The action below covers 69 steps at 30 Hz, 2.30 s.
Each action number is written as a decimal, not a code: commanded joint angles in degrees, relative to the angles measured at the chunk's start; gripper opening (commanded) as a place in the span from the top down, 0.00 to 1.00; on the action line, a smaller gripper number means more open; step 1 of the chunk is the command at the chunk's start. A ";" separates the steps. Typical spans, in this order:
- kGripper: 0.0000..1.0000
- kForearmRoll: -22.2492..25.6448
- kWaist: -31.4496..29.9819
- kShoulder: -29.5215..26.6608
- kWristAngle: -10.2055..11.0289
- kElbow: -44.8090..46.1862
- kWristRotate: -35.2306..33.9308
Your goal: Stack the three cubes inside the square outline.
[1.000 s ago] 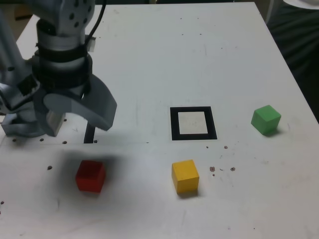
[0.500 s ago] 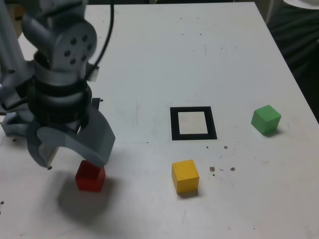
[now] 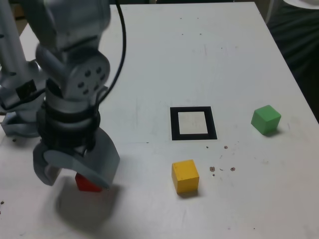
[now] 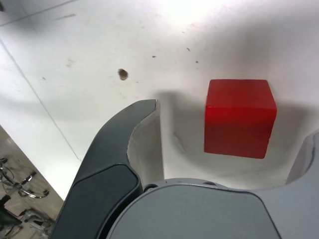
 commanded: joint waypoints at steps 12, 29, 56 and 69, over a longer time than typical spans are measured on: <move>0.52 -1.18 1.10 3.57 1.75 -0.74 0.56; 0.68 -1.46 1.52 3.54 3.63 -1.11 0.64; 0.68 11.93 13.88 3.80 11.86 -15.17 11.53; 0.67 21.45 26.28 9.92 14.09 -29.55 23.74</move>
